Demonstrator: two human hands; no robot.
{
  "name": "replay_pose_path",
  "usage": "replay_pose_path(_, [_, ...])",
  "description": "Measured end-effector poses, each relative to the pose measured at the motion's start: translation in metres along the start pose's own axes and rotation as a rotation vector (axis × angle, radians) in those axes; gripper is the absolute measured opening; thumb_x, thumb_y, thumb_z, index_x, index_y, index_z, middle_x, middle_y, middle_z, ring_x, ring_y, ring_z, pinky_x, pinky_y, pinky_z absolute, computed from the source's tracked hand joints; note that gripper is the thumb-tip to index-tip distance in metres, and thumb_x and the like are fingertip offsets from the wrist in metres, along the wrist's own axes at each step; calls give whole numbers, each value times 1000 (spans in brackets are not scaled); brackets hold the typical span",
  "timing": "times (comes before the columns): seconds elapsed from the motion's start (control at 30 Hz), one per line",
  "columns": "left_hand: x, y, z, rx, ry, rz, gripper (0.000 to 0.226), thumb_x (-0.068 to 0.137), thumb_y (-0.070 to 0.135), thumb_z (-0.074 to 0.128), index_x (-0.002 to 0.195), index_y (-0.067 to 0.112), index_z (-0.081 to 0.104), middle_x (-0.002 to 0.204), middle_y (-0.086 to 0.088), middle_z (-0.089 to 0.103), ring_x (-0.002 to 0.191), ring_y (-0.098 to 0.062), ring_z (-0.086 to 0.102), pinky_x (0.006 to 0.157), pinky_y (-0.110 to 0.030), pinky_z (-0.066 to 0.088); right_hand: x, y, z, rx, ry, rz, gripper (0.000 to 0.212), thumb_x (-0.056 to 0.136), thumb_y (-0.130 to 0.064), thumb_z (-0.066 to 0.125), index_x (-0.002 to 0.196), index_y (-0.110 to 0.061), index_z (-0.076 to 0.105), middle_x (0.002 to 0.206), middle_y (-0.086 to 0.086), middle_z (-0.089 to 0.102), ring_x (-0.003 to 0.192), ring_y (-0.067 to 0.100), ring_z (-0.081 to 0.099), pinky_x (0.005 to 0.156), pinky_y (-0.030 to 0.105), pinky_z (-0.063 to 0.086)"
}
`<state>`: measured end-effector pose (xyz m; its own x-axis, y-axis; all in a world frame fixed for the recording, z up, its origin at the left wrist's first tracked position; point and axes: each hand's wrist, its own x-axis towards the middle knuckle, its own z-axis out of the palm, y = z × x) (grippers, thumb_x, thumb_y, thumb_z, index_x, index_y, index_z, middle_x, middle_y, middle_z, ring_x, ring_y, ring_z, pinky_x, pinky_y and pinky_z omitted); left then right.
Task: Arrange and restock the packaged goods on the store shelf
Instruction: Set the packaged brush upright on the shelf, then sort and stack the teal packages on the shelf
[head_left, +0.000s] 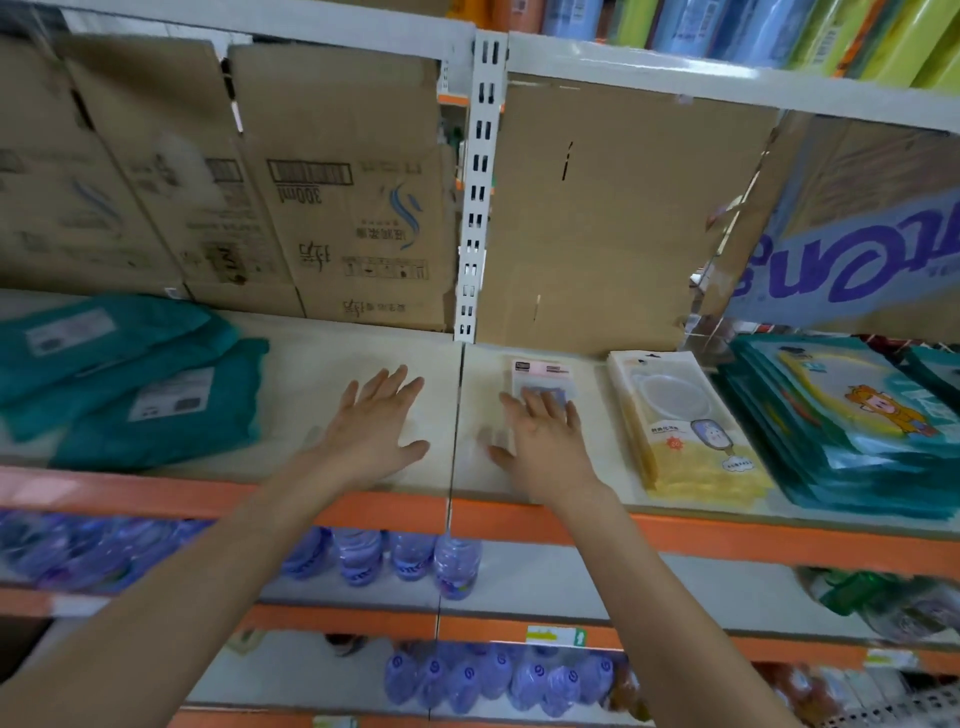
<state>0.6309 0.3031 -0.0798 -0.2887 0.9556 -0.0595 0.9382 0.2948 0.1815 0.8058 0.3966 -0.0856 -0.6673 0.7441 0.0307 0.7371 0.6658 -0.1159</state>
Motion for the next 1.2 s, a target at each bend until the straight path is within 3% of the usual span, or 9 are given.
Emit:
replay_pose_path(0.57, [-121, -86, -16, 71, 115, -216, 79, 88, 44, 52, 149, 24, 5, 157, -3, 2, 144, -21, 4, 116, -40, 4, -33, -117, 12, 86, 3, -210, 69, 92, -41, 48, 148, -22, 13, 157, 6, 10, 144, 27, 8, 115, 45, 6])
replay_pose_path(0.73, [-140, -160, -33, 59, 183, -212, 77, 87, 51, 46, 148, 23, 9, 157, -2, 7, 143, -21, 9, 115, -38, 7, -14, -192, 24, 125, 21, -232, 69, 92, -38, 50, 148, -23, 14, 156, 6, 12, 144, 27, 9, 115, 45, 7])
replay_pose_path(1.0, [-153, -309, -62, 8, 176, -200, 75, 89, 45, 52, 148, 24, 10, 157, -2, 8, 144, -22, 10, 116, -40, 11, 33, -331, 37, 198, 94, -187, 69, 88, -39, 56, 146, -17, 25, 151, 10, 27, 140, 29, 21, 114, 47, 15])
replay_pose_path(1.2, [-131, -376, -75, -30, 194, -133, 74, 87, 42, 56, 147, 21, 17, 153, -5, 20, 140, -24, 20, 112, -37, 16, 55, -378, 45, 181, 64, -100, 68, 90, -43, 53, 146, -20, 24, 152, 5, 27, 140, 25, 21, 114, 44, 16])
